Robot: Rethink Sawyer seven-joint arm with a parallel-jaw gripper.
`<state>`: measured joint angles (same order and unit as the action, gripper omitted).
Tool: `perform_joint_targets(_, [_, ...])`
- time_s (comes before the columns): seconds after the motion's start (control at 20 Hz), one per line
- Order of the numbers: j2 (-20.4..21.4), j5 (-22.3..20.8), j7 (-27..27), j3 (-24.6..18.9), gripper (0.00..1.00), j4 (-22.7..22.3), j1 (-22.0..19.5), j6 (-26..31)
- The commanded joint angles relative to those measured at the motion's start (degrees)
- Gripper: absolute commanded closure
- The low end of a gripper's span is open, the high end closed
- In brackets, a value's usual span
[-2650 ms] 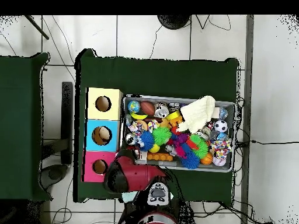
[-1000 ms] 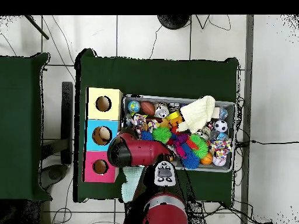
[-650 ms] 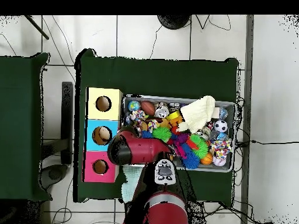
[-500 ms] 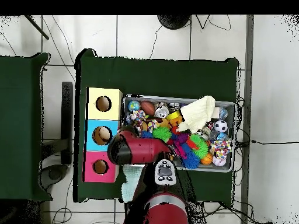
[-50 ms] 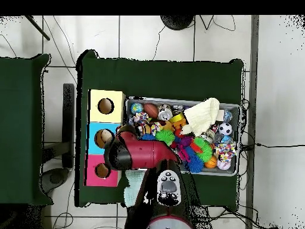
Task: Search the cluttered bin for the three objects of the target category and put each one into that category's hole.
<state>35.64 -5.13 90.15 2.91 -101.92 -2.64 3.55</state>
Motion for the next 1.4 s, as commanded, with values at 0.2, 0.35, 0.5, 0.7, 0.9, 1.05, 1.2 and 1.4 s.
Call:
perform_joint_targets(0.2, [4.6,-0.2,7.6,-7.6,0.00,-4.4,-2.5,4.1])
perform_joint_targets(0.35, [4.1,-0.9,8.0,-4.1,0.00,-3.0,0.3,2.6])
perform_joint_targets(0.5, [3.1,-1.1,8.2,0.3,0.00,-0.9,3.8,2.2])
perform_joint_targets(0.7, [1.7,-1.6,8.1,0.0,0.00,-0.2,3.2,-0.7])
perform_joint_targets(0.9, [1.4,-1.3,7.3,0.6,0.00,1.0,3.2,2.0])
perform_joint_targets(1.05, [0.9,-0.7,7.1,2.3,0.00,1.3,3.2,5.0])
perform_joint_targets(1.2, [1.3,-1.3,6.5,1.6,0.00,0.6,1.7,4.5])
perform_joint_targets(1.4, [1.9,-1.3,5.9,0.5,0.00,0.2,0.3,5.7])
